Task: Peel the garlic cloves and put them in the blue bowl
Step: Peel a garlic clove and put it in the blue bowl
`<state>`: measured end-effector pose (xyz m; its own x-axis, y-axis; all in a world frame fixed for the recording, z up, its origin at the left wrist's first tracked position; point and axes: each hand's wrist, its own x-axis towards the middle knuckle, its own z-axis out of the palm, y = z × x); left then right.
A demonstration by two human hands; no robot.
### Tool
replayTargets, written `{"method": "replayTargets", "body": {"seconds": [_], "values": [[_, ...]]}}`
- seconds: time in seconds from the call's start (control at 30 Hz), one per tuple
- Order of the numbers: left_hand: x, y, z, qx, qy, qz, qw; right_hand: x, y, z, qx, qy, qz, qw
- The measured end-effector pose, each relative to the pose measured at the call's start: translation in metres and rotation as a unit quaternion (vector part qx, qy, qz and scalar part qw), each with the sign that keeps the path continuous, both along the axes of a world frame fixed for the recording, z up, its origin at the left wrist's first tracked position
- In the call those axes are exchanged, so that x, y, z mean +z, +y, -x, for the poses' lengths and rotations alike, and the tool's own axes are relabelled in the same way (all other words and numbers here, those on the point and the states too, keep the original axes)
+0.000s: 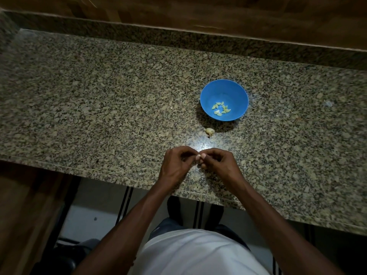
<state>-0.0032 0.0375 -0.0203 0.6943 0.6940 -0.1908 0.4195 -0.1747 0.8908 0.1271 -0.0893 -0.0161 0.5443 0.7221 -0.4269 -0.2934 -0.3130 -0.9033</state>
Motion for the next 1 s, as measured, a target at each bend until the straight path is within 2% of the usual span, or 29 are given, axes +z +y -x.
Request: {"method": "replayTargets", "body": {"seconds": [0.17,0.37,0.53,0.67,0.83,1.0], "values": [[0.002,0.003,-0.001,0.007,-0.004,0.027,1.000,-0.003,-0.001,0.002,-0.011,-0.006,0.006,1.000],[0.008,0.010,0.007,-0.020,-0.049,0.149,0.987,0.002,0.004,0.002,-0.002,-0.068,0.001,0.998],[0.005,0.023,0.009,-0.056,-0.021,0.159,0.985,0.000,0.007,0.005,0.008,-0.090,0.010,0.996],[0.002,0.027,0.011,-0.063,-0.025,0.161,0.985,-0.001,0.010,0.013,-0.026,-0.057,0.001,0.998],[-0.002,0.023,0.009,-0.045,-0.043,0.163,0.985,-0.004,0.010,0.021,-0.100,0.037,-0.002,0.994],[-0.007,0.017,0.005,-0.039,-0.026,0.151,0.987,-0.004,0.010,0.024,-0.146,0.110,-0.015,0.983]]}}
